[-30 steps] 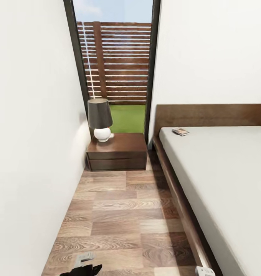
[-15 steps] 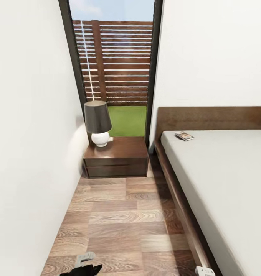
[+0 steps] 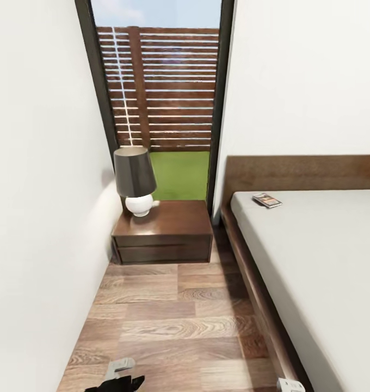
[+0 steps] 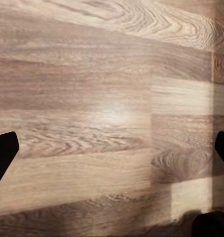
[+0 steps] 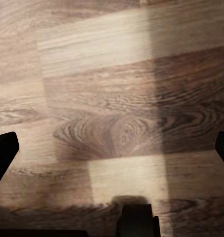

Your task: In the bedroom, move the book from the bed onto either nightstand, and place the two sandals side by side next to the bed.

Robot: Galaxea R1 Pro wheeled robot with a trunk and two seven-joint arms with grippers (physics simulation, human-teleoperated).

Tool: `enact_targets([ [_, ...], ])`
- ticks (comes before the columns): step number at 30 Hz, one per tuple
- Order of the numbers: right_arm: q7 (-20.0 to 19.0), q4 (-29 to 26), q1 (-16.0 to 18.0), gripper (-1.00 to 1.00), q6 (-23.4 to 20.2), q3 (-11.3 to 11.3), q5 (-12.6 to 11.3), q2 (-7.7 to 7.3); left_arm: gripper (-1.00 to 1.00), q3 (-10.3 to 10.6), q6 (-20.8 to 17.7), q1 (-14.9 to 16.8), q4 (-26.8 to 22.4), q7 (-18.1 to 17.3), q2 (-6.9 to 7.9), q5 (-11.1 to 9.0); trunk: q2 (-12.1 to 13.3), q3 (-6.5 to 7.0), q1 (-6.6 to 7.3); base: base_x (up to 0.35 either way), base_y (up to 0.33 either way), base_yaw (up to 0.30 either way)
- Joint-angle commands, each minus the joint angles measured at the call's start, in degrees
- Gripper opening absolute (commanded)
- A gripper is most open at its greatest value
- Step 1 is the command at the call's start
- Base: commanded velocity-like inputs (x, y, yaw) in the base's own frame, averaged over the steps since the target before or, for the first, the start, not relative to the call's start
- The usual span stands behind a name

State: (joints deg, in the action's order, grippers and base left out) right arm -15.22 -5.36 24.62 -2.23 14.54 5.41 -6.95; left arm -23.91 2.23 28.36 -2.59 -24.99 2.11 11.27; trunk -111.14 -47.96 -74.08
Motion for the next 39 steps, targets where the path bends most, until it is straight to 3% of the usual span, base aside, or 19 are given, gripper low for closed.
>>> enact_targets([
  [1, -0.25, -0.09, 0.02, 1.0, -0.23, 0.49, 0.57, 0.0, 1.0, -0.44, 0.23, 0.03, 0.04, -0.14, 0.01, 0.6, -0.02, -0.05, -0.03, 0.329, 0.005, 0.0],
  [23, -0.25, -0.09, 0.01, 1.0, -0.23, 0.49, 0.57, 0.0, 1.0, -0.44, 0.23, 0.03, 0.04, -0.15, 0.07, 0.6, -0.02, -0.05, -0.03, 0.327, 0.116, 0.0],
  [39, -0.25, -0.09, 0.0, 1.0, -0.23, 0.49, 0.57, -0.01, 1.0, -0.44, 0.23, 0.03, 0.04, -0.14, 0.05, 0.6, -0.02, -0.05, -0.03, 0.327, 0.014, 0.0],
])
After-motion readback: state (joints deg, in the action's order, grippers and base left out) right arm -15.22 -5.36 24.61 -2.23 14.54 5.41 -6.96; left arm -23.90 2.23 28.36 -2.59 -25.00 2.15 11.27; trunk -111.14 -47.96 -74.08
